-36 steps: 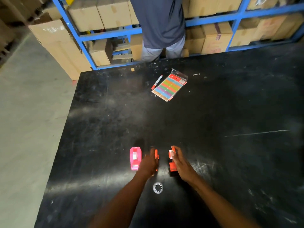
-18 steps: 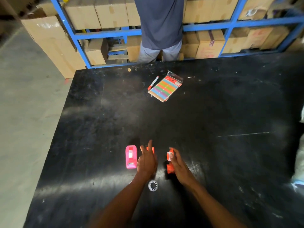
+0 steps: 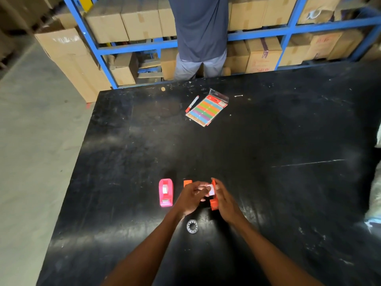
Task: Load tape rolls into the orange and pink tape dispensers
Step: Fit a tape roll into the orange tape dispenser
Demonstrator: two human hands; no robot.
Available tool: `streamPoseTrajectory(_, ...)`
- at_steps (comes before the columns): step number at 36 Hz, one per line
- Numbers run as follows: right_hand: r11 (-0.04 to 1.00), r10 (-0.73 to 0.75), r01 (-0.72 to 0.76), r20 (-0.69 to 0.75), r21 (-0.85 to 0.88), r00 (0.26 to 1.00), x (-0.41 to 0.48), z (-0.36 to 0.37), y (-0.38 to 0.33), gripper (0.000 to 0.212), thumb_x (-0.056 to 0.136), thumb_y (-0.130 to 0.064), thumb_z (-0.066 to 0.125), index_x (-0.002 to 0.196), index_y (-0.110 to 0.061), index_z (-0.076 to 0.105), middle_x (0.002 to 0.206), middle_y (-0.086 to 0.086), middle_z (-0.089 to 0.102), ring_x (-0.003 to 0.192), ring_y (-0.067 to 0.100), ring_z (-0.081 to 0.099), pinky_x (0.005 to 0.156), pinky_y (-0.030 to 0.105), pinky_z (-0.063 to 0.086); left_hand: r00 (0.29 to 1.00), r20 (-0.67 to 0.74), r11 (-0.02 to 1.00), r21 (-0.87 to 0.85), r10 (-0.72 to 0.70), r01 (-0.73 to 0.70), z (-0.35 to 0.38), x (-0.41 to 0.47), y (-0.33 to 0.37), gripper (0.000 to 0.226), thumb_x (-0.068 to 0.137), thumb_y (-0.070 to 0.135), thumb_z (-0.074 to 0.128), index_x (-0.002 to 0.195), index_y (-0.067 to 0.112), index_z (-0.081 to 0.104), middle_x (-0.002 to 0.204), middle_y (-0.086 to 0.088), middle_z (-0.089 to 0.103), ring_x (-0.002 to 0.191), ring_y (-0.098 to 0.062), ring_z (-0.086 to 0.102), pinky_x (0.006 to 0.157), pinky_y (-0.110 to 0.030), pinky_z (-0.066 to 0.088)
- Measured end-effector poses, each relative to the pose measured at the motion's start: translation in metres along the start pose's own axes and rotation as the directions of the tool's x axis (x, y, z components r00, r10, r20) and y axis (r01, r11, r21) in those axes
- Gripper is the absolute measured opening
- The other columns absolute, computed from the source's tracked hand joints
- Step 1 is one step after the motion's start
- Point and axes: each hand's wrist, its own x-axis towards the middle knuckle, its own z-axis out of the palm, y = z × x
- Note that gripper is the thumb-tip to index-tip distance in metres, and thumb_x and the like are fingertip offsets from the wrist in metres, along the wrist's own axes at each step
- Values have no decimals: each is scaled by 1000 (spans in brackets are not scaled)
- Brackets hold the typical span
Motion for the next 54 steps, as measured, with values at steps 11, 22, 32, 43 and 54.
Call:
streamPoseTrajectory(11, 999, 5, 3, -219, 36, 976, -1, -37, 13, 43, 106, -39, 32, 147, -30, 38, 146, -8, 47, 129, 8, 46, 103, 24, 33, 997, -17, 854, 517, 79, -59, 45, 7, -28, 38, 83, 21, 73, 117, 9, 65, 115, -14, 67, 104, -30, 66, 89, -38, 51)
streamPoseTrajectory(22, 999, 4, 2, -121, 53, 993, 5, -40, 9, 38, 104, -43, 37, 141, -35, 43, 129, -10, 58, 109, -3, 58, 95, 17, 43, 992, -55, 714, 699, 110, -41, 67, 11, -47, 30, 88, 25, 65, 116, 16, 64, 118, -7, 63, 111, -28, 60, 94, -38, 48)
streamPoseTrajectory(32, 998, 53, -52, -40, 32, 998, 2, -16, 22, 39, 103, -45, 40, 137, -30, 50, 126, -5, 62, 101, 1, 61, 98, 30, 46, 983, -136, 749, 663, 123, -2, 15, -56, -87, 48, 80, 49, 73, 118, 22, 64, 121, 3, 62, 115, -17, 56, 94, -29, 45)
streamPoseTrajectory(43, 994, 105, -103, 56, -42, 993, -21, -3, 32, 40, 104, -43, 40, 139, -27, 49, 127, -5, 61, 107, 8, 59, 91, 24, 41, 990, -137, 747, 662, 45, 57, 19, -74, -102, 45, 80, 27, 74, 122, 17, 62, 121, -6, 60, 113, -27, 59, 95, -34, 47)
streamPoseTrajectory(54, 992, 92, -74, 180, -104, 979, -26, 2, 33, 35, 100, -51, 45, 132, -39, 53, 115, -4, 69, 97, 5, 66, 84, 21, 48, 985, -172, 933, 349, -30, 89, 17, -57, -44, 46, 71, 31, 86, 106, 16, 61, 89, 6, 72, 71, 2, 66, 66, -9, 48)
